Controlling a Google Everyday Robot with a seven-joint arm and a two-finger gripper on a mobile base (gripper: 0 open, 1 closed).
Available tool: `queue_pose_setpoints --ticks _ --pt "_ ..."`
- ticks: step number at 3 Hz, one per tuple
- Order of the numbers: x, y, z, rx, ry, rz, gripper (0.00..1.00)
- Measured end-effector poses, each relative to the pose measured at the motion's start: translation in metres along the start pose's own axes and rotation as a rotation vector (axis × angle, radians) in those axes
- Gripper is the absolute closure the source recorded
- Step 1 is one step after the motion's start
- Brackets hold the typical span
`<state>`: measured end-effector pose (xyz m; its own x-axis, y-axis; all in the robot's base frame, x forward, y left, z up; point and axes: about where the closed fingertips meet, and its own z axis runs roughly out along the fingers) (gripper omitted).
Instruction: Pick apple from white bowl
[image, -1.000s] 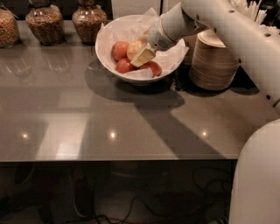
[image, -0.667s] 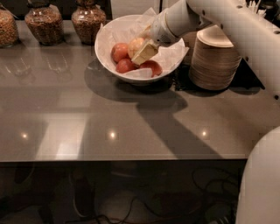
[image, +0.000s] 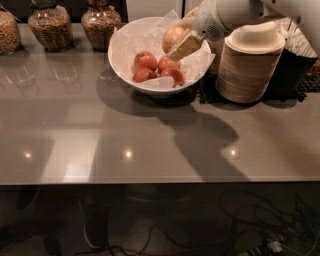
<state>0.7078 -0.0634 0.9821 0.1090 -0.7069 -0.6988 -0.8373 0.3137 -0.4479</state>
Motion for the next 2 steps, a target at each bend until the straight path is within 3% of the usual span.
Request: queue_pose_setpoints --ticks 2 --pt "0.016 0.020 -0.082 0.046 -0.021 0.069 1.00"
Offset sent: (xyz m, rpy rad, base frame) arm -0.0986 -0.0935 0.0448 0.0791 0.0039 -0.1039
